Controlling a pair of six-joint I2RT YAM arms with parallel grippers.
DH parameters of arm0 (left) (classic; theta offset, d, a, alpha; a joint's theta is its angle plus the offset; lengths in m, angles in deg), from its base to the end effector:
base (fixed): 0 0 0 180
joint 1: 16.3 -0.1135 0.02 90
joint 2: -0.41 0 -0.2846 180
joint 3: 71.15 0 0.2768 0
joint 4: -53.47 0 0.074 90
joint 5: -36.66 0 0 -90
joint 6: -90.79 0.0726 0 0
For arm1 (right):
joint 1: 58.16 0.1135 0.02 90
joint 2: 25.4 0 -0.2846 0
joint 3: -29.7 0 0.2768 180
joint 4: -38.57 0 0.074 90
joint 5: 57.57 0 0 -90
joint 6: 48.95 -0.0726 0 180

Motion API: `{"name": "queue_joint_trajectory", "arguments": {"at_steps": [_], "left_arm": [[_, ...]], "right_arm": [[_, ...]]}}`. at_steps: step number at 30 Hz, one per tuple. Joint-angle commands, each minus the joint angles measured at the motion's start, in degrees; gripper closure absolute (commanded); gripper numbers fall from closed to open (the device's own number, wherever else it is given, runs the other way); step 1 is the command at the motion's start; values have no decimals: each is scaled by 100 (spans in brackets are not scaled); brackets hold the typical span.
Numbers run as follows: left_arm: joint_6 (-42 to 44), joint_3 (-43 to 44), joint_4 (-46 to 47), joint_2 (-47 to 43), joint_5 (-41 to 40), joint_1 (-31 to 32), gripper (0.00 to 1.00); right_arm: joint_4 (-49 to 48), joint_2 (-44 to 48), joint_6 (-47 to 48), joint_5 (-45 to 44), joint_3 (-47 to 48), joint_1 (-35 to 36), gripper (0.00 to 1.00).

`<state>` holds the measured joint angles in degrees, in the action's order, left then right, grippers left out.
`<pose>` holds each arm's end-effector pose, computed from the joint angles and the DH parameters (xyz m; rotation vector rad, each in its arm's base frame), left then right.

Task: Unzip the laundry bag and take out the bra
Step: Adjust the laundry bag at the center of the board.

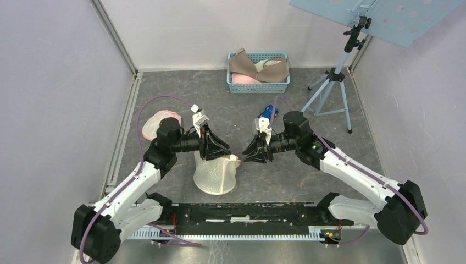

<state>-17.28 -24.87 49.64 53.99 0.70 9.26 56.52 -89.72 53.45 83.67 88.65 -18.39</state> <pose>0.1912 -0.1566 0.2848 0.8441 1.6932 -1.3592 0.1805 0.2239 0.2968 -1.3804 1.4499 1.1867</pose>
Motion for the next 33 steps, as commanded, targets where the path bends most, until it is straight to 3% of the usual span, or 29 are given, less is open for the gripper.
{"name": "queue_joint_trajectory", "arguments": {"at_steps": [1,3,7,9,13,17,22,25,31,33], "left_arm": [[305,23,318,-109,-52,-15,98],[387,-45,260,-161,-147,-15,98],[530,-193,300,-252,-178,-16,98],[412,-195,462,-201,-47,-14,98],[56,-186,812,-74,92,-20,98],[-519,-283,1282,-20,24,-35,98],[-1647,-528,2355,88,26,-137,98],[-2139,-668,2745,106,2,-199,98],[-2209,-750,2656,72,103,-373,98],[-1965,-650,2237,62,153,-383,95]], "right_arm": [[-1216,-153,-1709,305,-332,34,67],[-1415,-249,-2192,332,-437,28,66],[-1816,-183,-2332,256,-719,29,34],[-1885,-108,-1974,97,-785,32,27],[-1900,-275,-1287,26,-656,136,21],[-2734,-399,-1231,35,-915,464,23],[-3676,-523,-1488,-311,-1326,645,35],[-4089,-582,-1647,-477,-1326,646,55],[-4090,-558,-1833,-609,-1189,635,93],[-3960,-527,-1822,-682,-1164,642,98]]}}
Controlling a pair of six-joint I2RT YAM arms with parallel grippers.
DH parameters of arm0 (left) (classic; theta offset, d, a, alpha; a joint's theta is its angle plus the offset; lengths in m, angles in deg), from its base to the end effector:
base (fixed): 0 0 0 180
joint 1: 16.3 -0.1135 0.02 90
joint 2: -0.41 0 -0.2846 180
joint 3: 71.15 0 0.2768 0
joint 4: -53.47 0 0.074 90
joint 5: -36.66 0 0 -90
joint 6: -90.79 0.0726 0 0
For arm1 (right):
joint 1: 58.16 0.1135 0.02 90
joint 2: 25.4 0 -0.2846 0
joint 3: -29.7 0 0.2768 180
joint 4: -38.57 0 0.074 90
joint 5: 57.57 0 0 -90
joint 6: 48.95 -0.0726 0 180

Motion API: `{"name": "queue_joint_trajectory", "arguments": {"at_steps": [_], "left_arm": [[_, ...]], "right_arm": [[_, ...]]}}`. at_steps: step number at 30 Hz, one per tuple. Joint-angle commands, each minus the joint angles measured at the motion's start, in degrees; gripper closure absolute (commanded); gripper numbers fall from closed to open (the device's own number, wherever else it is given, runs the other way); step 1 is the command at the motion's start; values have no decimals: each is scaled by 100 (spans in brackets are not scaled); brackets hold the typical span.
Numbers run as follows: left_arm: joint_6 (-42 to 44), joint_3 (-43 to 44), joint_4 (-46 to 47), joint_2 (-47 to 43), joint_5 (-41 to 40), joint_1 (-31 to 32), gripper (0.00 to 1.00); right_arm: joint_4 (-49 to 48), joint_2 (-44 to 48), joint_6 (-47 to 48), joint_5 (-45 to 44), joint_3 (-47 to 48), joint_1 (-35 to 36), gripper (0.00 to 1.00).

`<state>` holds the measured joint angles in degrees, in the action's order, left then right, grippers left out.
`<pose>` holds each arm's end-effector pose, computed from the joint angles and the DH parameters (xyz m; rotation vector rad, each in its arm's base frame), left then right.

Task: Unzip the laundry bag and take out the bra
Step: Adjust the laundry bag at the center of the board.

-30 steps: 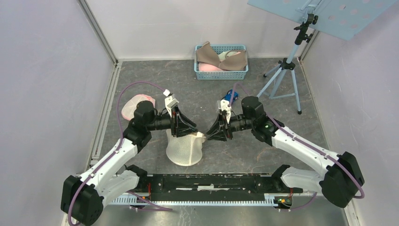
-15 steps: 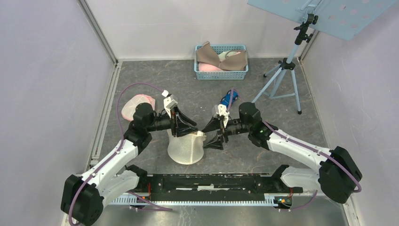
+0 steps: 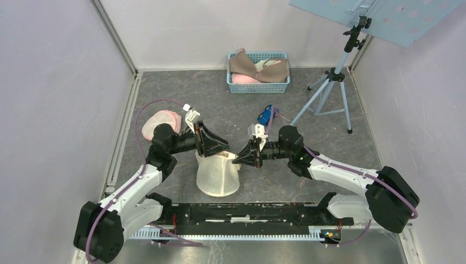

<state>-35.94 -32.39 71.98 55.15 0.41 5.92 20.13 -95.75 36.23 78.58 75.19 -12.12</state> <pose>0.1988 -0.1444 0.2748 0.6205 1.6463 -1.4854 0.1698 0.2515 0.2513 -1.2134 1.3737 1.3164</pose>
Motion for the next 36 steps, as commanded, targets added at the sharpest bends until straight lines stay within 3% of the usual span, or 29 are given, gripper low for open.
{"name": "queue_joint_trajectory", "arguments": {"at_steps": [1,4,8,14,20,30,34,36], "left_arm": [[259,249,-525,-62,253,-52,86],[1164,688,-1892,-167,447,-63,60],[1930,956,-3039,-381,309,-67,47],[1837,909,-3075,-527,375,-62,34],[1947,887,-3225,-460,242,-55,31],[2106,830,-3632,-230,-369,-3,36],[1497,716,-3137,-77,-413,2,40],[957,559,-2445,20,-300,0,40]], "right_arm": [[-238,99,-67,-209,196,9,99],[46,169,47,-304,246,10,100],[373,176,164,-315,348,7,100],[650,162,318,-370,436,10,100],[723,171,285,-353,508,17,100],[680,170,250,-274,559,44,100],[827,153,437,-265,629,152,100],[907,121,628,-265,657,201,100]]}}
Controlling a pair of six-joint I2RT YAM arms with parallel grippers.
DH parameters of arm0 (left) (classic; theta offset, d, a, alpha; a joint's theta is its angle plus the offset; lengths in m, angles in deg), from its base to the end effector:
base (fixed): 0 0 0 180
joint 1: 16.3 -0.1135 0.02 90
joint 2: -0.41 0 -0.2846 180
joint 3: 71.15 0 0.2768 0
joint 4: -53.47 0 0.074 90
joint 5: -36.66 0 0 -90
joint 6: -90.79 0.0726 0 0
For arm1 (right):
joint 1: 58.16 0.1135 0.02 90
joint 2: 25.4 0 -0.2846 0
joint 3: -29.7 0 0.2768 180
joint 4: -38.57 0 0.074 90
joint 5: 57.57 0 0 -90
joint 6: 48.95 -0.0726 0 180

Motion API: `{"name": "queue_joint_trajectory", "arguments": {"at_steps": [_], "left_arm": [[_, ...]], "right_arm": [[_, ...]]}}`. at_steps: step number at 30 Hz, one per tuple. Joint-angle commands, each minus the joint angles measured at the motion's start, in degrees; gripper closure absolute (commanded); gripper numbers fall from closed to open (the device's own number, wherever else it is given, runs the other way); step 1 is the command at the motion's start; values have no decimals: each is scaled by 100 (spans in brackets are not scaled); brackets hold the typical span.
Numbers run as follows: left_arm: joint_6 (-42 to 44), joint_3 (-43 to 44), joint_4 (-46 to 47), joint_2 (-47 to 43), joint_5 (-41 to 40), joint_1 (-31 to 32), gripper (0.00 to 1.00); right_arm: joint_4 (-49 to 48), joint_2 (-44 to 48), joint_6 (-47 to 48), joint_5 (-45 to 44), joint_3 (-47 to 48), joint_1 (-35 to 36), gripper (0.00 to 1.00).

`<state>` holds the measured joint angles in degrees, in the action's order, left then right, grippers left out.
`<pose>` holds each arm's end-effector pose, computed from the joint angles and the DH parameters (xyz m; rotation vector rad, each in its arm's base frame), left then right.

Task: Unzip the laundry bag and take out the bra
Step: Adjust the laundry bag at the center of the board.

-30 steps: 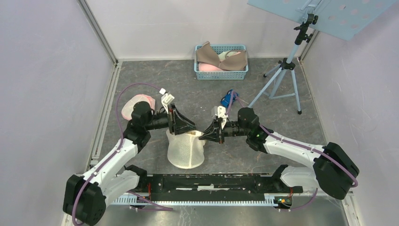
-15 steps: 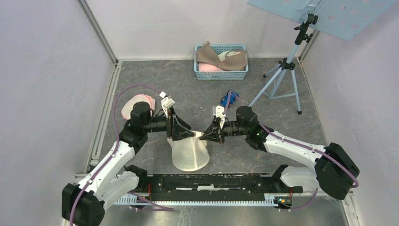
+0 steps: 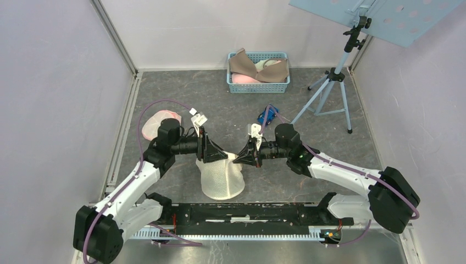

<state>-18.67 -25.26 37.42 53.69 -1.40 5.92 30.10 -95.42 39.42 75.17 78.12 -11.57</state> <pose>0.1944 -0.1411 0.2588 0.6754 1.9493 -1.3534 0.1732 0.2548 0.2502 -1.2283 1.4779 1.2504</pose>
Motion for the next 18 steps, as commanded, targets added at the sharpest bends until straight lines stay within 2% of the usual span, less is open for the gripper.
{"name": "queue_joint_trajectory", "arguments": {"at_steps": [1,3,11,18], "left_arm": [[-1069,-225,1326,212,-50,2,41],[-1509,-392,1879,287,19,-1,41],[-2040,-519,2803,420,157,144,43],[-2051,-504,3139,578,237,459,43]], "right_arm": [[-56,78,373,81,389,170,100],[61,55,496,85,447,209,100],[352,-28,813,87,576,328,100],[447,-128,822,76,703,376,100]]}}
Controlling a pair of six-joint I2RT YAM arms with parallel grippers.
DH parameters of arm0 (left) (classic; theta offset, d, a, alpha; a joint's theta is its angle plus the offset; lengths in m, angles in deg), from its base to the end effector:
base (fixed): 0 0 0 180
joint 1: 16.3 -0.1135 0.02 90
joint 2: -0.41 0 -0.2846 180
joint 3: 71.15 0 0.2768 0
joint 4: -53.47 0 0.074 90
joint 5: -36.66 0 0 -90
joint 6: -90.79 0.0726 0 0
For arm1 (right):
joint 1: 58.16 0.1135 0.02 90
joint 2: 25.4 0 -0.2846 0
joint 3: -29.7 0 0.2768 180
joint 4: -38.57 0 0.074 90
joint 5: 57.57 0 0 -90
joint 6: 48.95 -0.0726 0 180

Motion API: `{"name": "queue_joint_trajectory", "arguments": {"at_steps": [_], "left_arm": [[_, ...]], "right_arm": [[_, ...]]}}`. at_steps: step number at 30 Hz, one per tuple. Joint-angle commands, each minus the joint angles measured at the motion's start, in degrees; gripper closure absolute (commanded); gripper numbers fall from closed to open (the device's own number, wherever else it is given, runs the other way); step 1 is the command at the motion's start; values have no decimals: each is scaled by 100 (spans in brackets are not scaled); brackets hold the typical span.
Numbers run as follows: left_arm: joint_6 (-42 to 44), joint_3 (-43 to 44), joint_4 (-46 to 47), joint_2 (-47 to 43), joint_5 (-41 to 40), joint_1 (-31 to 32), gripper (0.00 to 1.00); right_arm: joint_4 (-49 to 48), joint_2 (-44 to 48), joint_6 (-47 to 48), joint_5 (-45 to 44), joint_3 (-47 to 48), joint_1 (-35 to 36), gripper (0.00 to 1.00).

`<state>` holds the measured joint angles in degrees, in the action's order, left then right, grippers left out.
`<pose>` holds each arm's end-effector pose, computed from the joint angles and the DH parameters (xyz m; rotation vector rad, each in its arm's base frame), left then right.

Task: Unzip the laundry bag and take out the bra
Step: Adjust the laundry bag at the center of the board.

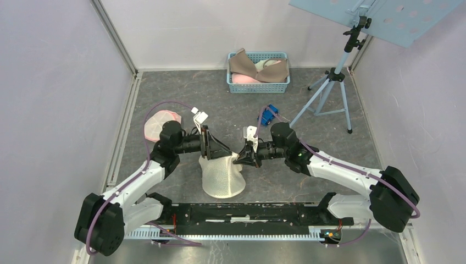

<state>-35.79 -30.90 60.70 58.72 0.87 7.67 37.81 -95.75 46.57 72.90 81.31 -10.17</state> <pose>0.2027 -0.1546 0.2480 0.5624 1.8827 -1.5541 0.1720 0.2614 0.2527 -1.3159 1.4741 1.1583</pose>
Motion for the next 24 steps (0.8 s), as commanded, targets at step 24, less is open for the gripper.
{"name": "queue_joint_trajectory", "arguments": {"at_steps": [24], "left_arm": [[381,-156,-522,-1205,922,-590,37]], "right_arm": [[106,204,386,197,389,55,100]]}}
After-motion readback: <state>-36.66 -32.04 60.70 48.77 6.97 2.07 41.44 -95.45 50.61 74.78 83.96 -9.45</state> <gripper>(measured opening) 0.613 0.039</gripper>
